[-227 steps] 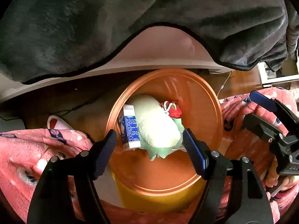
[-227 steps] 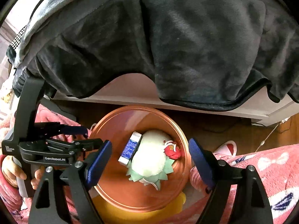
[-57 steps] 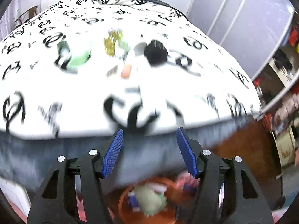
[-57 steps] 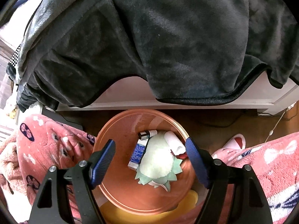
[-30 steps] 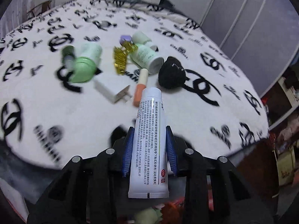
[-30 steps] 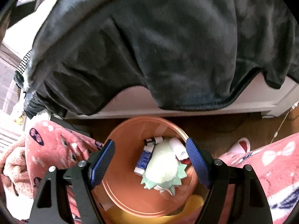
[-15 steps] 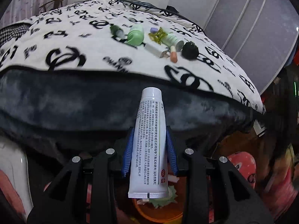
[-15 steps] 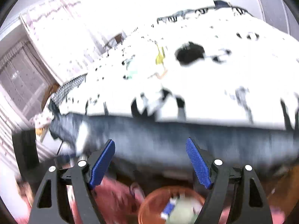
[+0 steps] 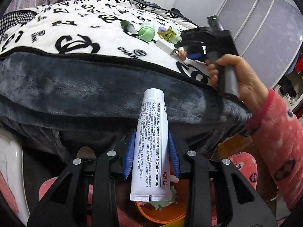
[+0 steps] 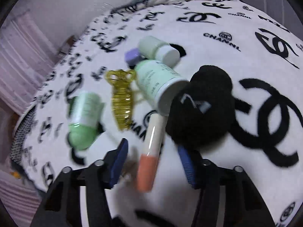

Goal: Collect trash
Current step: 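Carry tube with left tool while right tool grasps orange lip balm, both dropping into bin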

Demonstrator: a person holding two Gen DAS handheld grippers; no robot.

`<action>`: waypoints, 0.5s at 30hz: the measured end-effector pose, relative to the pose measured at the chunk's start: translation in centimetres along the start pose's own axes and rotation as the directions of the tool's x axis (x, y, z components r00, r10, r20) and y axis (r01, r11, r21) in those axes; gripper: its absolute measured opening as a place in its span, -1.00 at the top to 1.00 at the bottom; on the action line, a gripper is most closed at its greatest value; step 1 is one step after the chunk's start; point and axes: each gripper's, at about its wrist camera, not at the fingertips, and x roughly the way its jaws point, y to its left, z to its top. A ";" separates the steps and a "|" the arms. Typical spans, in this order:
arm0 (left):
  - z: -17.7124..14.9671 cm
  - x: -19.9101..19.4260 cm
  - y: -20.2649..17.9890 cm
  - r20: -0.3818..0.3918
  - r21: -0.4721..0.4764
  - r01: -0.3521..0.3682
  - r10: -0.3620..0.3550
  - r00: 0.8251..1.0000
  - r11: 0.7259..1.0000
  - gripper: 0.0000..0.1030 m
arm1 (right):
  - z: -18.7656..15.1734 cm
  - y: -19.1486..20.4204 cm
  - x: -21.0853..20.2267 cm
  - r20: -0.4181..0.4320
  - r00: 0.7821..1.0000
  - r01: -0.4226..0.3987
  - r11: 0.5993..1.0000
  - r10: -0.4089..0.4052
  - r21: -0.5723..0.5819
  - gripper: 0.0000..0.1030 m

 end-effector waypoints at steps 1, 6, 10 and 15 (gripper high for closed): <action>0.0 0.1 0.1 -0.003 -0.003 0.001 -0.001 1.000 1.000 0.37 | 0.1 0.3 0.5 -0.005 0.999 0.046 0.999 -0.046 -0.021 0.23; -0.4 0.4 0.2 -0.011 -0.011 0.008 -0.008 1.000 1.000 0.37 | -0.4 0.2 -0.4 0.010 0.999 0.046 0.998 -0.045 -0.050 0.58; -0.4 0.2 -0.3 -0.009 -0.004 0.012 -0.012 1.000 1.000 0.37 | -1.0 -0.2 -2.6 0.026 1.000 -0.008 0.998 0.010 -0.058 0.64; -0.4 -0.3 -1.4 0.002 0.024 0.013 -0.013 1.000 1.000 0.37 | -3.0 -0.2 -7.5 0.058 0.992 -0.106 0.987 0.114 -0.123 0.66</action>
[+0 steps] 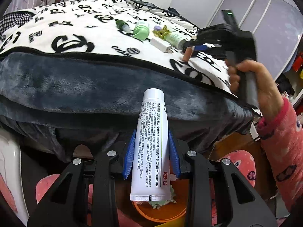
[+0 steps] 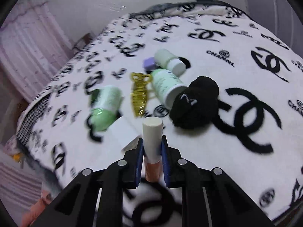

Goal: Collect trash
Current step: 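Carry tube with left tool while right tool grasps orange lip balm, both dropping into bin, then move the left tool back to the bed and grasp the white charger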

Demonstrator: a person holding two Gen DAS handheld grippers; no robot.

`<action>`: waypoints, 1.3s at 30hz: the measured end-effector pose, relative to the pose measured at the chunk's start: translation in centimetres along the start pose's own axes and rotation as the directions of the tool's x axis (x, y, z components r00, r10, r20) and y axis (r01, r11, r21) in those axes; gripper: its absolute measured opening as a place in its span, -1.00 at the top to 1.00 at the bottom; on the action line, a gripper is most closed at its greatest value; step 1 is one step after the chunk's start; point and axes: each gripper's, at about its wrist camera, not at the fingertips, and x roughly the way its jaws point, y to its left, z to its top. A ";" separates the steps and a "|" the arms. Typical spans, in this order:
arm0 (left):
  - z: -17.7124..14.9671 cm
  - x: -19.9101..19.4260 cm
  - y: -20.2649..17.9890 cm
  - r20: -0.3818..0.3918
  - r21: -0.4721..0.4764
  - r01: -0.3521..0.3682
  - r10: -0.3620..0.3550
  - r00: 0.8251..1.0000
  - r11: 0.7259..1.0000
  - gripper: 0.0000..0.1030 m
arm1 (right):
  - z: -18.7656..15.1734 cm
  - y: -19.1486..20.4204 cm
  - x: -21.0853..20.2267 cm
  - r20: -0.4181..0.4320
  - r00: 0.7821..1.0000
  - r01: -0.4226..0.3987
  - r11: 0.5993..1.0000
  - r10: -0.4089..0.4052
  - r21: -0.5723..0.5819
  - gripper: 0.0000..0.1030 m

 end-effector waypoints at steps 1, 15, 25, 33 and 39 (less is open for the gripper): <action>0.0 -0.1 -0.2 0.001 0.004 -0.001 0.001 1.000 1.000 0.37 | -0.5 0.0 -1.0 0.007 1.000 -0.021 1.000 0.021 -0.011 0.66; -4.7 3.9 -4.5 -0.227 0.141 0.086 -0.052 0.972 0.986 0.37 | -16.3 -3.3 -9.9 -0.098 0.984 -0.163 0.974 0.149 -0.160 0.66; -12.2 16.4 -3.7 -0.583 0.087 0.070 -0.006 0.812 0.994 0.37 | -30.2 -8.5 3.6 -0.467 0.884 -0.021 0.998 -0.009 -0.061 0.66; -14.4 19.5 -1.1 -0.672 -0.003 -0.037 0.026 0.740 0.999 0.08 | -31.3 -10.5 5.2 -0.498 0.867 0.041 0.999 -0.024 0.022 -0.29; -14.5 18.8 -0.6 -0.656 -0.009 -0.051 0.033 0.754 0.999 0.06 | -31.1 -11.3 4.9 -0.487 0.873 0.042 0.998 -0.014 0.047 -0.29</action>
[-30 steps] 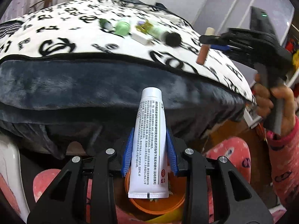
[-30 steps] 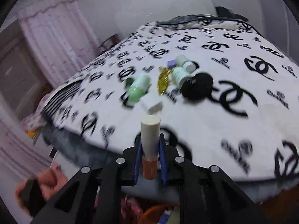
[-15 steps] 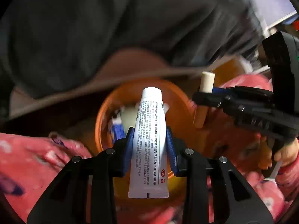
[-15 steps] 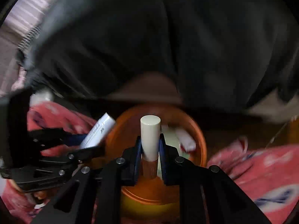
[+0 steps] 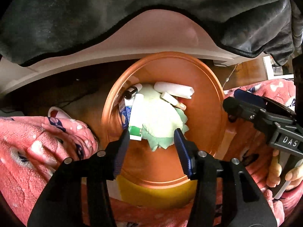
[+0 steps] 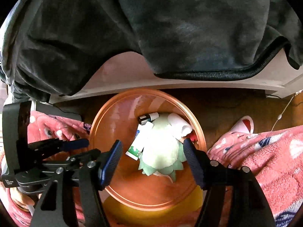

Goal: Collect trash
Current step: 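Move the left tool back to the bed and grasp the white charger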

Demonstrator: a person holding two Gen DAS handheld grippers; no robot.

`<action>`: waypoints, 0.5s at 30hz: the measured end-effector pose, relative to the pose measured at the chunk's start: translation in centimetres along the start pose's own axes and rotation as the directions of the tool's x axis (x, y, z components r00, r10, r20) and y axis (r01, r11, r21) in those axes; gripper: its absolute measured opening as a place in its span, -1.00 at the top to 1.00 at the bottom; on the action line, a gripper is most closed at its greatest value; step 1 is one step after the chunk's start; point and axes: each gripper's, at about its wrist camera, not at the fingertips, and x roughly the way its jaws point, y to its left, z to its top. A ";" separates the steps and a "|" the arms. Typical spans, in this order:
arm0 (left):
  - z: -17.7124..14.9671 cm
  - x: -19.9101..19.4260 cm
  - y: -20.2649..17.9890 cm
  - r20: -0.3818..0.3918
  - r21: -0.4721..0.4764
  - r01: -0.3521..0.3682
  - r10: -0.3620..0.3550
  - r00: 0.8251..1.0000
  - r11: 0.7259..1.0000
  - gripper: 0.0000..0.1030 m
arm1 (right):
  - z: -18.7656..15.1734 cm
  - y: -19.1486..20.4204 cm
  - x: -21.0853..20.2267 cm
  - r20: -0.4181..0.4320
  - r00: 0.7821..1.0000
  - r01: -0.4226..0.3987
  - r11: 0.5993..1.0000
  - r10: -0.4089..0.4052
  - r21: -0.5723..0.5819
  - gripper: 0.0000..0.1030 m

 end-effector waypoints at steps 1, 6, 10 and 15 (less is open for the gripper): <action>-0.1 -0.1 0.0 0.004 0.000 -0.001 0.001 1.000 1.000 0.06 | -0.1 0.0 0.0 0.002 1.000 0.003 1.000 -0.003 0.000 -0.29; 0.2 -0.3 -0.4 0.022 0.006 -0.012 0.011 1.000 1.000 0.05 | 0.1 0.1 -0.1 0.009 1.000 0.005 1.000 -0.005 0.001 -0.29; 0.1 -1.1 -0.3 0.053 0.005 -0.028 0.028 0.998 1.000 0.05 | 0.1 0.1 -0.4 0.019 1.000 0.011 1.000 -0.011 0.000 -0.29; -0.3 -3.9 -0.4 0.151 -0.013 -0.087 0.088 0.985 0.996 0.05 | 0.1 0.1 -1.6 0.053 0.999 0.011 1.000 -0.011 0.007 -0.31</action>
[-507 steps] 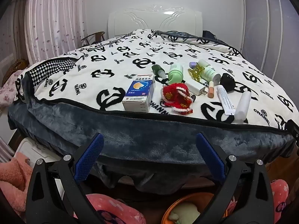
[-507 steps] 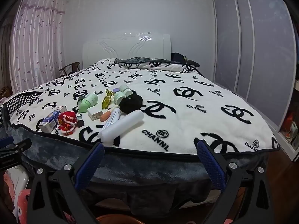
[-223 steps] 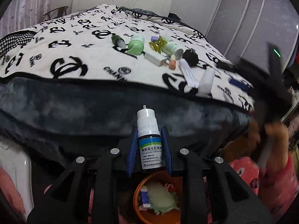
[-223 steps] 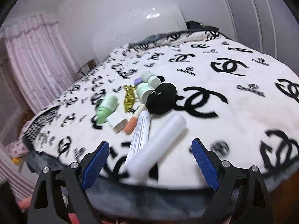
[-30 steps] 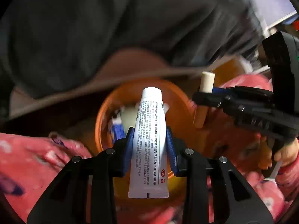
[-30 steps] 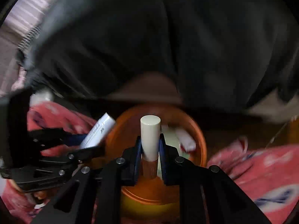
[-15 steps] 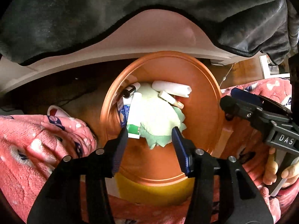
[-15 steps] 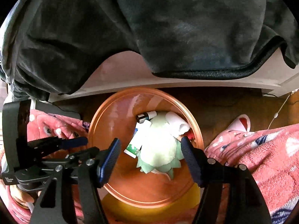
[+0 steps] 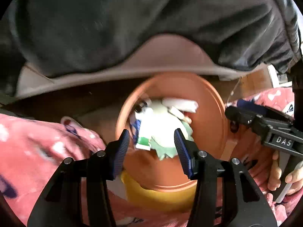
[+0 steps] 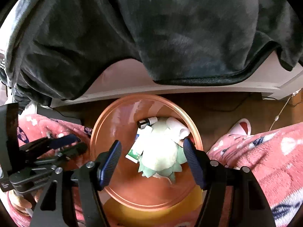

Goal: Collect trash
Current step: 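Move the left tool back to the bed and grasp the white charger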

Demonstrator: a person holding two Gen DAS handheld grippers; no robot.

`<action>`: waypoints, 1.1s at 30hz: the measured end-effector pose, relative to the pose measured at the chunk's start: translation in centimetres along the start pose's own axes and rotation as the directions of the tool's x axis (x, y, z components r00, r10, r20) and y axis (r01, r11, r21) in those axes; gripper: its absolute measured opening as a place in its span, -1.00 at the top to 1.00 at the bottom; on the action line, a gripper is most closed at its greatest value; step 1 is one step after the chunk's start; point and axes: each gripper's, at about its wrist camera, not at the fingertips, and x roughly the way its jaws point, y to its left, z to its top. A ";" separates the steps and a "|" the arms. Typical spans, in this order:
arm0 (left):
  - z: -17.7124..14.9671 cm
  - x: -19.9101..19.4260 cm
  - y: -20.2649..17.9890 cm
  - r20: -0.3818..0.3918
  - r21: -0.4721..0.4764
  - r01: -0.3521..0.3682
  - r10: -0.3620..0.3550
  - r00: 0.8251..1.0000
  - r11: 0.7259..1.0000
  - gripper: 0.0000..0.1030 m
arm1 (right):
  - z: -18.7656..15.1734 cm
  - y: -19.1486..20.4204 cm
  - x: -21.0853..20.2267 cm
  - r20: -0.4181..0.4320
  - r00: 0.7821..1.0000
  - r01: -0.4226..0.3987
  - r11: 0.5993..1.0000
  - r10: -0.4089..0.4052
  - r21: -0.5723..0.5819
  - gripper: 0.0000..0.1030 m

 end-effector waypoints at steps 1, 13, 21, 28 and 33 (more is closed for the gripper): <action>0.0 -0.8 0.0 0.022 0.001 -0.011 0.011 1.000 1.000 0.05 | 0.0 0.0 -0.2 0.009 1.000 0.001 1.000 -0.001 0.001 -0.33; 4.4 -17.2 -1.1 0.429 0.017 -0.074 0.060 0.901 0.997 -0.21 | 0.0 0.4 -1.1 0.047 0.999 -0.013 1.000 0.014 -0.024 -0.36; 16.7 -22.3 -1.7 0.527 -0.021 -0.090 0.088 0.845 0.996 -0.22 | -0.1 0.1 -0.9 0.056 0.997 -0.044 0.999 0.045 -0.032 -0.36; 27.0 -19.0 -2.2 0.451 -0.126 -0.106 0.152 0.879 0.986 -0.22 | 0.0 -0.6 -0.2 0.037 0.996 -0.086 0.996 0.086 -0.015 -0.36; 30.3 -16.3 -2.5 0.388 -0.210 -0.101 0.178 0.904 0.973 -0.20 | 0.0 -1.1 -0.1 0.036 0.992 -0.121 0.993 0.121 -0.002 -0.36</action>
